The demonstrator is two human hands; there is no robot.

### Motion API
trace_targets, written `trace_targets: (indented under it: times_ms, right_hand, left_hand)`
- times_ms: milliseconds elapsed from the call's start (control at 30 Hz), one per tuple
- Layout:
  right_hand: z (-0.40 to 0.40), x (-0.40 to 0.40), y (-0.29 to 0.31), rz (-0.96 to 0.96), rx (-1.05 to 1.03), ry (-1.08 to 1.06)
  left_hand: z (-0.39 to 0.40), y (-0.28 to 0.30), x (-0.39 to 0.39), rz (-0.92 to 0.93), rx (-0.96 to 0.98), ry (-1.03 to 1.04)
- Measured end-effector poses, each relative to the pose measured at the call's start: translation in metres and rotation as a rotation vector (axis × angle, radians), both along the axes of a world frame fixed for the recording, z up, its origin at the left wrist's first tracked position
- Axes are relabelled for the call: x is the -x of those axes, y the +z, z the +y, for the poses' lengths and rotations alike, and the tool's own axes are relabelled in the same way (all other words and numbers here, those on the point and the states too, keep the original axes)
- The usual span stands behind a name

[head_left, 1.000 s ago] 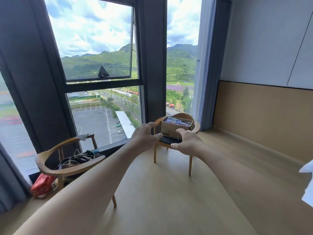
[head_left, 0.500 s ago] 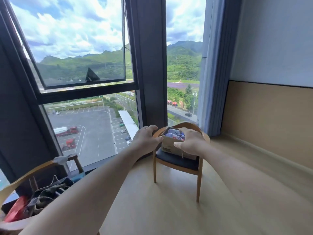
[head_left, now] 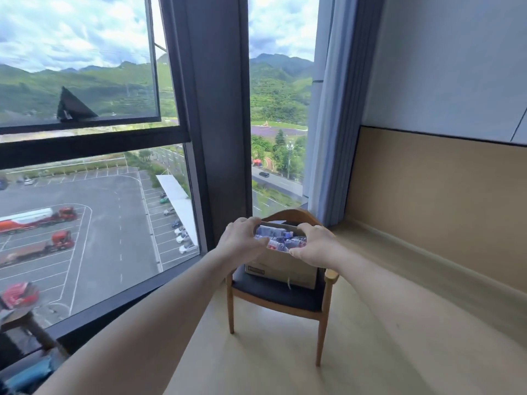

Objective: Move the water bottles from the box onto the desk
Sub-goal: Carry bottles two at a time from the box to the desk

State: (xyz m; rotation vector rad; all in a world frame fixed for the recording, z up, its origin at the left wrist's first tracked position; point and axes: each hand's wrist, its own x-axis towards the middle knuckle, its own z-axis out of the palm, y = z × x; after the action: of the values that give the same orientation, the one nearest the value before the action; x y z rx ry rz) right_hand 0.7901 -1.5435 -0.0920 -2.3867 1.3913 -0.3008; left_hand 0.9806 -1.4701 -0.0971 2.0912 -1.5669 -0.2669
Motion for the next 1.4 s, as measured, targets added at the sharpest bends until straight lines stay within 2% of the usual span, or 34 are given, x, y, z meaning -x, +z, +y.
trace_targets:
  times_ms: [200,367,700,900,1167,1400]
  right_hand:
    - [-0.1,-0.046,0.001,0.021,-0.007,-0.099]
    - [-0.169,-0.068,-0.023,0.023,-0.087,-0.153]
    - [-0.328,-0.116,-0.115,0.019,-0.226,-0.151]
    - [-0.43,-0.133,-0.174,0.064,-0.385,-0.144]
    - [-0.49,-0.136,-0.247,0.114,-0.594,-0.132]
    - [-0.49,-0.157,-0.302,0.191,-0.736,-0.153]
  left_hand:
    - [-0.124,0.002,-0.062,0.03,-0.018,-0.031]
    - [-0.202,-0.023,-0.084,0.027,-0.068,-0.087]
    - [-0.351,-0.101,-0.126,0.021,-0.188,-0.079]
    - [-0.442,-0.145,-0.14,0.034,-0.338,-0.066]
    - [-0.511,-0.203,-0.161,0.072,-0.519,-0.027]
    - [-0.527,-0.266,-0.165,0.066,-0.671,-0.051]
